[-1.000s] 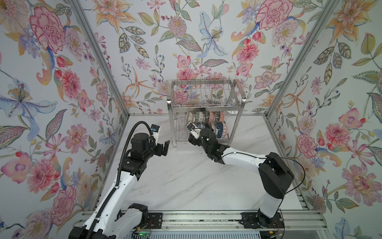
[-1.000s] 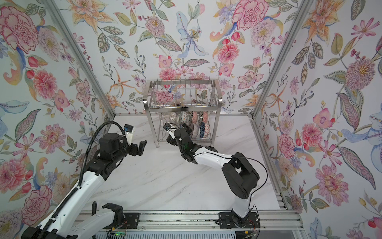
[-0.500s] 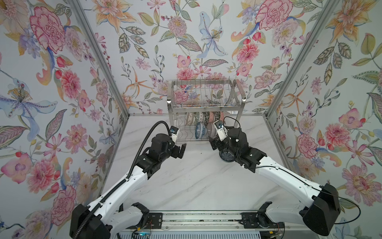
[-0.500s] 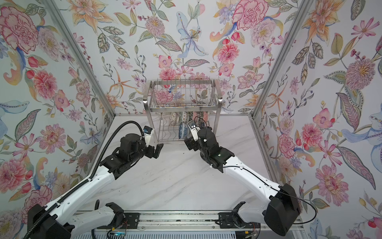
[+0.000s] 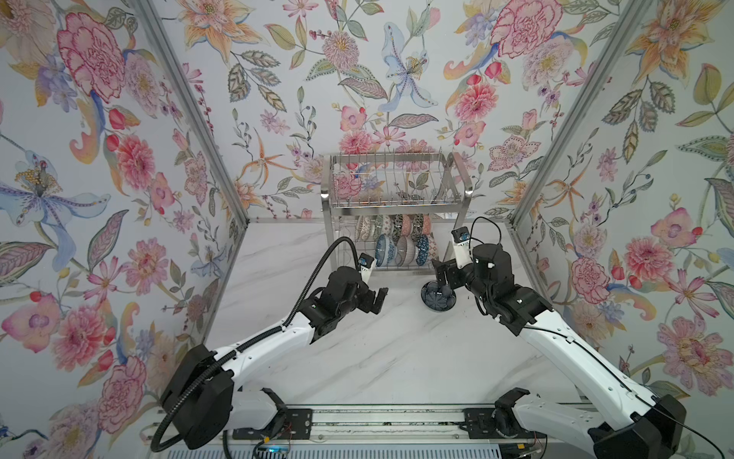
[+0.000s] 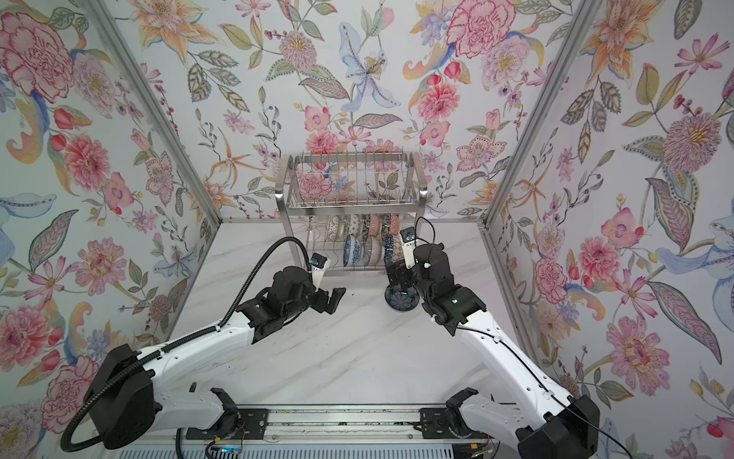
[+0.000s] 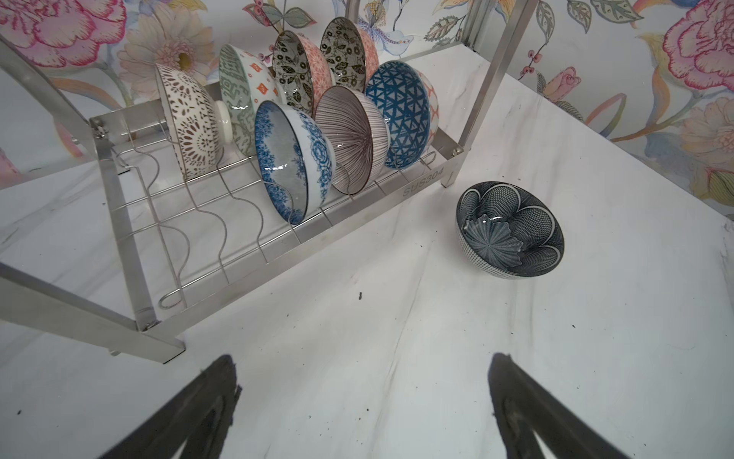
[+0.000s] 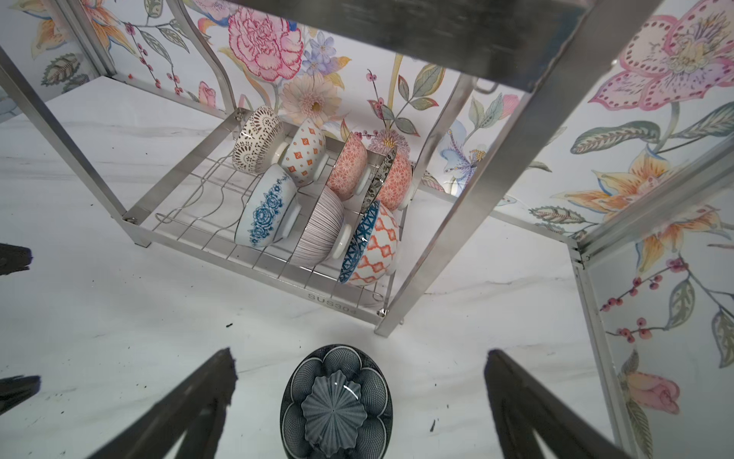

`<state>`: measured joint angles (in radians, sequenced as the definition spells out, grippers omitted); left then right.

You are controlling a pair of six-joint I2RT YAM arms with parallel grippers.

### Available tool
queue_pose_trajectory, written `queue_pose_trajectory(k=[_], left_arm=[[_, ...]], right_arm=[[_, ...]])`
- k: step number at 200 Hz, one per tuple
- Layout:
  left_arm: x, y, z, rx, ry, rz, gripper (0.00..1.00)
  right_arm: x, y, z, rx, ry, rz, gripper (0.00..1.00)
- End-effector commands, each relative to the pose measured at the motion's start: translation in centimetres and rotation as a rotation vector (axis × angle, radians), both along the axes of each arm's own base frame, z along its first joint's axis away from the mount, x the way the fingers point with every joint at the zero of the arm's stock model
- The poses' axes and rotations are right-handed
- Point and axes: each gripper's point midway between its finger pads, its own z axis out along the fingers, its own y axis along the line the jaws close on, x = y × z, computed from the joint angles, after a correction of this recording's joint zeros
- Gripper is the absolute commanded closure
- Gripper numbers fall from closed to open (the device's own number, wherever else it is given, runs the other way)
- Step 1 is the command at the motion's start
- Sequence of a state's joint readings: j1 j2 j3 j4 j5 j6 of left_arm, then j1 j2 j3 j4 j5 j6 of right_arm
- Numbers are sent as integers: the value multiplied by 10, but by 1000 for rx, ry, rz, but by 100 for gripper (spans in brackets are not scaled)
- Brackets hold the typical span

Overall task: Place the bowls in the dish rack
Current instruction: 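Withdraw right gripper from rack while left gripper moves toward dark blue-grey bowl, then lower left gripper onto dark blue-grey bowl rim and close it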

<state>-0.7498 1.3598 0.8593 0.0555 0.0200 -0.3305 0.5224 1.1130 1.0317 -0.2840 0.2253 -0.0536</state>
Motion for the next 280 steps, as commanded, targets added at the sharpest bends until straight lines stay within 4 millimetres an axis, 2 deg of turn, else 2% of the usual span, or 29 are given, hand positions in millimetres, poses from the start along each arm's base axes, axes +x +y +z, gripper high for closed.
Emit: queue_pose_trajectory(k=[1,33,38,41,47,64,106,133,158,225,280], left_arm=[[0,-23,-8,-33,10,-28,1],[2,-50,-29,-7,44,-74,1],[2,-55,-27,-14,41,-84,1],[3,-58,-39,5,63,-89,1],[3,-63,-47,15,77,-98,1],[5,-78,-57,23,98,-127,1],[17,-107,-69,2,150,-151,1],[33,-114,-79,-21,155,-81,1],[39,-128,-95,-37,195,-83,1],[52,-160,-112,-48,225,-109,1],[53,-177,-126,-60,269,-140,11]], right_arm=[[-1,-1,-7,12,50,-6,1],[0,-9,-6,0,60,-31,1],[1,-10,-5,0,61,-37,1],[1,-11,-6,0,64,-39,1],[1,-13,-5,1,63,-45,1],[1,-17,-5,-1,64,-56,1],[1,-20,-11,-4,76,-65,1],[-1,-21,-15,-2,86,-67,1],[-2,-21,-17,5,92,-66,1],[-2,-22,-18,13,86,-68,1],[-2,-22,-17,20,80,-69,1]])
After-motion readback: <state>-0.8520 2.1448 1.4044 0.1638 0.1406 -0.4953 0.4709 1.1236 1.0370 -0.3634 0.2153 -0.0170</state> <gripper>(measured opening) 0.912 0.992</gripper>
